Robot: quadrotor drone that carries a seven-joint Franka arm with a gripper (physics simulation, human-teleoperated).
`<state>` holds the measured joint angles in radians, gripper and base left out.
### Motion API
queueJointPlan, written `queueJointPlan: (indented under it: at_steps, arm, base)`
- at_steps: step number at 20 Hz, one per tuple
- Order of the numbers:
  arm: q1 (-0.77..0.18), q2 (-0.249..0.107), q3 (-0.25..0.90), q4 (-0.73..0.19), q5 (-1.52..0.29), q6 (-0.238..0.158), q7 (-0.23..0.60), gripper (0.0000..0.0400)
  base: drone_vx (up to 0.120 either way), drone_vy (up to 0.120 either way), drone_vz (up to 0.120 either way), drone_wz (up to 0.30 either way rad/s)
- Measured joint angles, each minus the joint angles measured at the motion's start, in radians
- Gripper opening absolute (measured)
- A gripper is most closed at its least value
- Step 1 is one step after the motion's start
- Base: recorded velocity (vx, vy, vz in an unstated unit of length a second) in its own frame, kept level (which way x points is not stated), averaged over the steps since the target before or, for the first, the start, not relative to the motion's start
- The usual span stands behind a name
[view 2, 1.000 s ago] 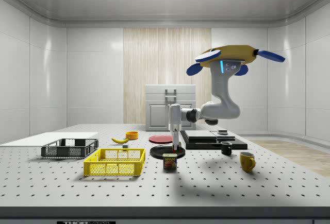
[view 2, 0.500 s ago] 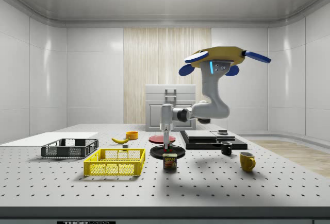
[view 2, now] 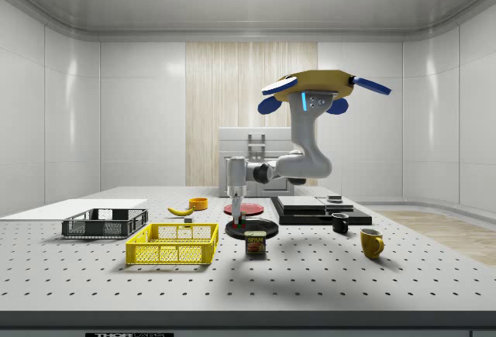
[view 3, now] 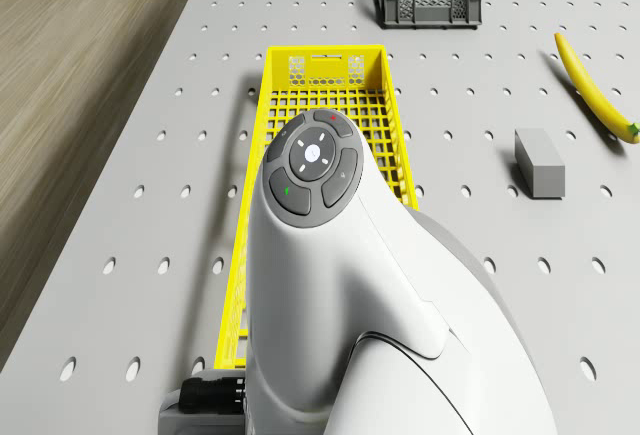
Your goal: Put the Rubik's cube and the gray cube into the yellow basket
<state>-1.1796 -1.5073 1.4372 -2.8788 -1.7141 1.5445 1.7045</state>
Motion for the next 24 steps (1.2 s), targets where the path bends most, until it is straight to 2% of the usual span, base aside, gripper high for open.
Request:
queueJointPlan:
  at_steps: [24]
  arm:
    - [-0.005,-0.037,0.005,0.001,0.015,0.035,0.004,0.0325]
  base:
    - [0.12,0.0,0.0,0.0]
